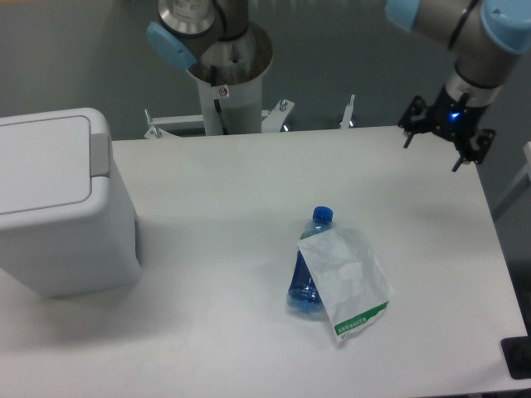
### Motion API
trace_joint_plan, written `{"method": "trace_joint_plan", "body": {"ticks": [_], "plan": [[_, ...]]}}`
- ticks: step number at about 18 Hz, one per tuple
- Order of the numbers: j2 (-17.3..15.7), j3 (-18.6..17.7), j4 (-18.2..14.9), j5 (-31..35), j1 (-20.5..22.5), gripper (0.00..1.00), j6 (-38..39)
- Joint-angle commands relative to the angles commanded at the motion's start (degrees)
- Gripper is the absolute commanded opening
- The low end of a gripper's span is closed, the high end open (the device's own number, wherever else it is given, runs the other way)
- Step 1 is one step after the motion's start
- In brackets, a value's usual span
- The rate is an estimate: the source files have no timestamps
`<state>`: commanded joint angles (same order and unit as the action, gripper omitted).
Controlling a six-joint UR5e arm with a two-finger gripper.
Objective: Open the trash can
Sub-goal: 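Move the open gripper across the table toward the white trash bin lid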
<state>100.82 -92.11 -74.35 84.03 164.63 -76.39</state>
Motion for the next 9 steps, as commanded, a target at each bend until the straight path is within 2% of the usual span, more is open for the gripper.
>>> {"method": "trace_joint_plan", "body": {"ticks": [4,6,9], "plan": [[-4.7,-2.7,-0.5,-4.9,-2.8,1.0,11.0],[-7.3,-3.4,-0.5,-6.4,-4.2,1.0,19.6],[-7.7,-2.6,-0.5,-8.0,-11.0,1.0,28.6]]}}
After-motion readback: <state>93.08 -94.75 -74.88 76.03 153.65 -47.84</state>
